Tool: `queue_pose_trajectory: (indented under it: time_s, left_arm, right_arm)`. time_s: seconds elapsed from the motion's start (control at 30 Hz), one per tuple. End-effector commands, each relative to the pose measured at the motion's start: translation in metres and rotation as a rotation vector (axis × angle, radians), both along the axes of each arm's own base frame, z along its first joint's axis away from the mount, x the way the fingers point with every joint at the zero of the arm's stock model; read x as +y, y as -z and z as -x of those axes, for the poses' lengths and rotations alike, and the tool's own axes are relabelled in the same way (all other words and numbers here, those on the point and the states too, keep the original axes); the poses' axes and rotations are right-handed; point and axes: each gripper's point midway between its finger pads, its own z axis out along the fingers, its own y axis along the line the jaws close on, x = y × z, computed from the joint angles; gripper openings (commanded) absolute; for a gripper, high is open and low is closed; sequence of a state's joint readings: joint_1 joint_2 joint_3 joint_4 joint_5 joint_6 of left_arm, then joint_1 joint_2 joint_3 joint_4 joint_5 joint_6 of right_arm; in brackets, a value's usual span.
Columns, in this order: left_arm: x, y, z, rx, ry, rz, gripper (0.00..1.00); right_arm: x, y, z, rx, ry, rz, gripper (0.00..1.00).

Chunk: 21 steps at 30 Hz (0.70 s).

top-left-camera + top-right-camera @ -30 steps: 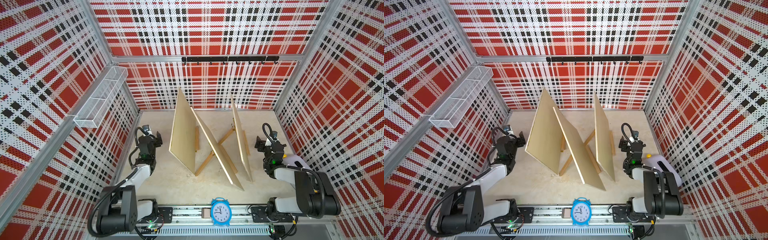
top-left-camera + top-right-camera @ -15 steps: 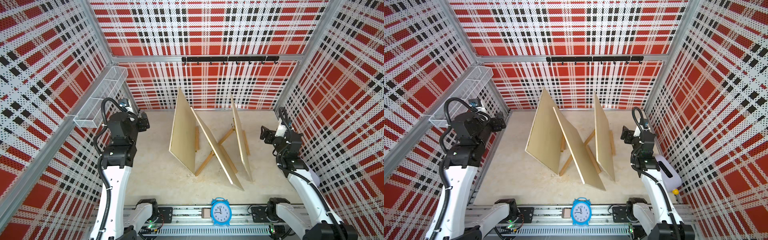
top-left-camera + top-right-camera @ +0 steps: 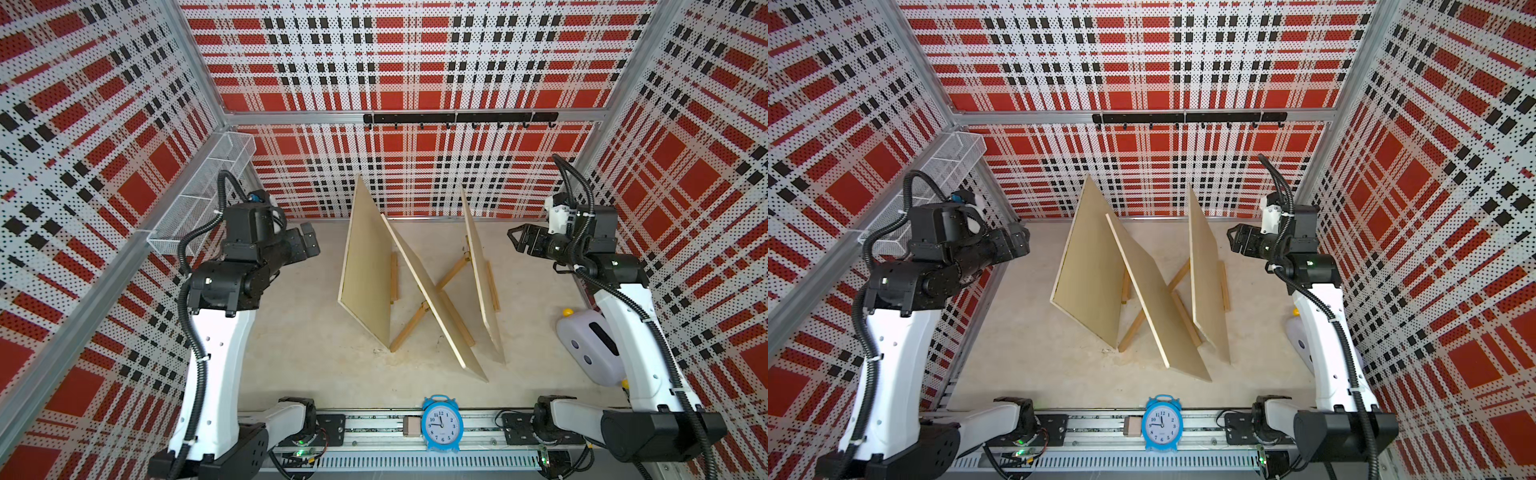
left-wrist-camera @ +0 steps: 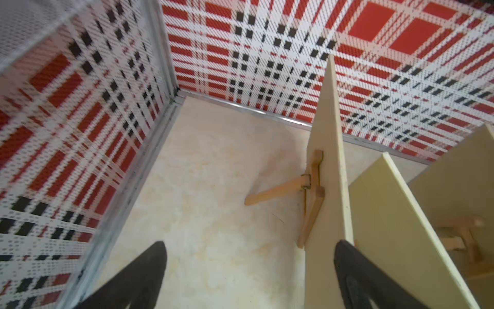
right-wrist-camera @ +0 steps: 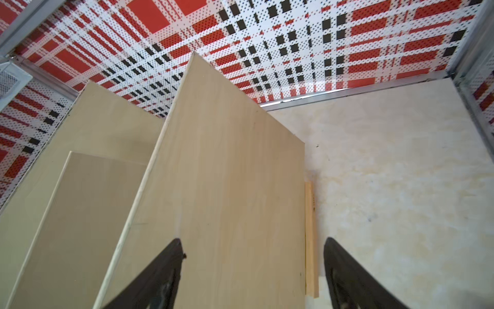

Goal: Disassemble the easel
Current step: Pick up the drawing board from the easel.

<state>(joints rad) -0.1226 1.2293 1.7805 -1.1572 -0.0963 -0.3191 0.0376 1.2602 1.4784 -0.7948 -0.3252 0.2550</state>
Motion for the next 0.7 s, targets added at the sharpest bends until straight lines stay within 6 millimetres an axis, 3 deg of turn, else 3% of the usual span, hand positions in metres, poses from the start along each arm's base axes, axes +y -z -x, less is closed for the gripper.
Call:
queue_pose_trajectory:
  time_s: [0.0,0.3,0.43,0.5,0.67]
  left_arm:
    - [-0.022,0.01,0.003,0.095,0.04,0.064,0.98]
    - [-0.065,0.006,-0.024,0.145,0.128,0.054,0.89]
    - [-0.07,0.018,-0.037,0.212,0.13,0.033,0.88]
    - [-0.087,0.025,-0.042,0.247,0.171,0.023,0.86]
    - [-0.097,0.043,-0.058,0.321,0.175,-0.042,0.75]
  right_arm:
    - [0.016,0.009,0.015,0.096,-0.059,-0.002,0.82]
    - [0.028,0.009,0.018,0.106,-0.097,-0.031,0.8]
    - [0.031,0.007,0.016,0.094,-0.101,-0.039,0.8]
    - [0.033,0.005,0.014,0.085,-0.107,-0.046,0.8]
    - [0.041,0.001,0.01,0.077,-0.129,-0.059,0.8]
